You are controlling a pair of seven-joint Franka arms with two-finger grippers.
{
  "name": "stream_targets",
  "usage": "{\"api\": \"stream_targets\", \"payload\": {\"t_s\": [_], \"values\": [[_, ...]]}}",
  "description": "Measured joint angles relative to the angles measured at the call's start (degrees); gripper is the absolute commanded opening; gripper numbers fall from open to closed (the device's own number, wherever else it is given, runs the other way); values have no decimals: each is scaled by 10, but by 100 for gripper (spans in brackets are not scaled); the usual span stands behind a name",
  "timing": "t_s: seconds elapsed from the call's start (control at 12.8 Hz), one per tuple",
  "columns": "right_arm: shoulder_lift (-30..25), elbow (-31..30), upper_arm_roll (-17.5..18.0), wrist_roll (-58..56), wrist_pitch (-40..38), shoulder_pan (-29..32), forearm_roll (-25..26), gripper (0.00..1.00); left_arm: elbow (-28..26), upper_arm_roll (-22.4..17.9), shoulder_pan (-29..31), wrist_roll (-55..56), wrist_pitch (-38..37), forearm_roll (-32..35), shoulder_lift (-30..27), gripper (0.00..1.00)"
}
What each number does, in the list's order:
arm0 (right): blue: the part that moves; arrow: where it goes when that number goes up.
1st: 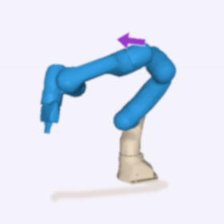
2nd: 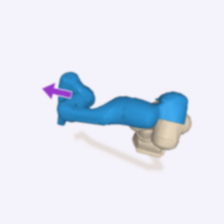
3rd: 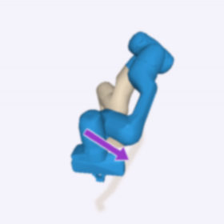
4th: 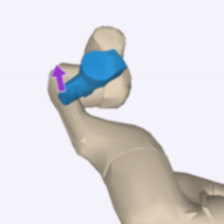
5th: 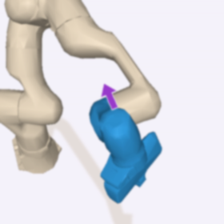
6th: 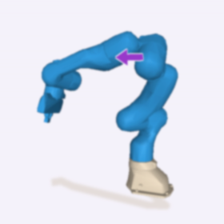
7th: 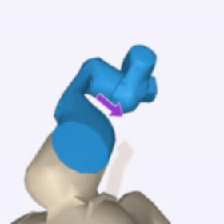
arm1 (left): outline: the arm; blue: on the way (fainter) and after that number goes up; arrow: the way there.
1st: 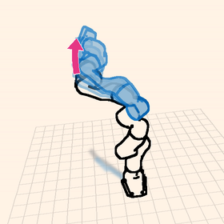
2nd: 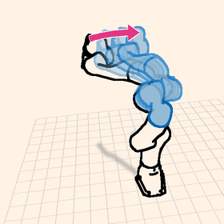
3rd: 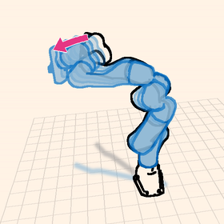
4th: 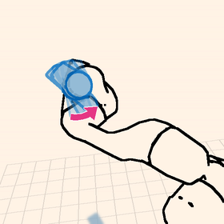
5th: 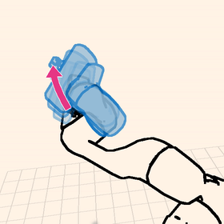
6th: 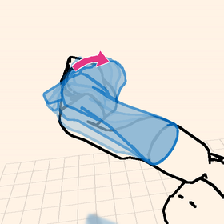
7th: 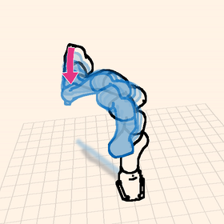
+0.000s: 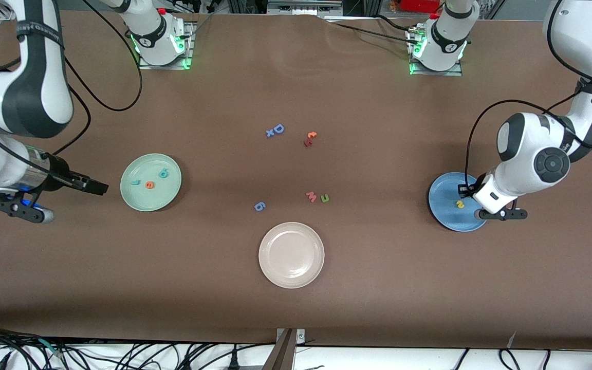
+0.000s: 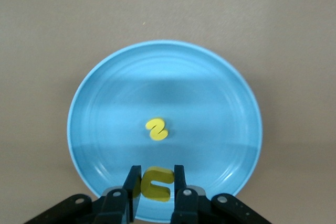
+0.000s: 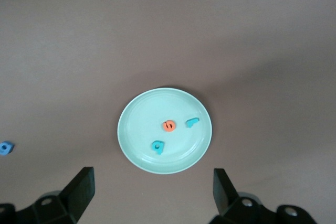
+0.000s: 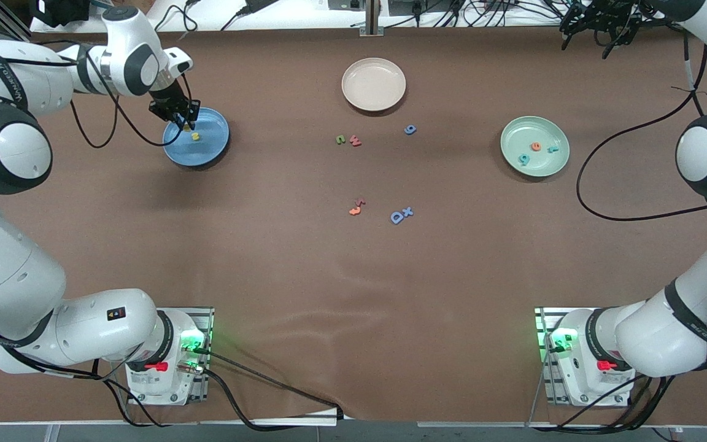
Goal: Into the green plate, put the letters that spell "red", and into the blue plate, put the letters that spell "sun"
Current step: 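Place the u on the blue plate while the right gripper withdraws, then open the left gripper and raise it off the blue plate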
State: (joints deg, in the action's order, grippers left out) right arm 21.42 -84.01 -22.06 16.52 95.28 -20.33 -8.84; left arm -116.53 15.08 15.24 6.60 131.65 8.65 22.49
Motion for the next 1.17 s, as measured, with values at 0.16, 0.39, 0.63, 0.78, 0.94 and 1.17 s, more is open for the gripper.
{"api": "stream_targets", "payload": {"t_s": [0.16,0.39,0.63,0.78,0.94,1.17], "values": [[-8,3,0,-6,-12,0,0,100,-32,0,14,-16,35,0,-8,51],[-30,14,1,-66,-23,-1,3,100,-48,0,18,-22,60,0,-7,100],[-51,13,5,-121,-25,-3,31,100,-44,1,18,-22,63,0,-7,100],[-61,1,12,-132,-14,-5,41,100,-34,11,16,-21,63,-13,-7,100],[-73,-26,22,-134,13,-4,43,99,-12,31,4,4,47,-31,-7,100],[-83,-40,113,-121,25,72,68,99,13,38,-54,99,23,-32,-6,100]]}}
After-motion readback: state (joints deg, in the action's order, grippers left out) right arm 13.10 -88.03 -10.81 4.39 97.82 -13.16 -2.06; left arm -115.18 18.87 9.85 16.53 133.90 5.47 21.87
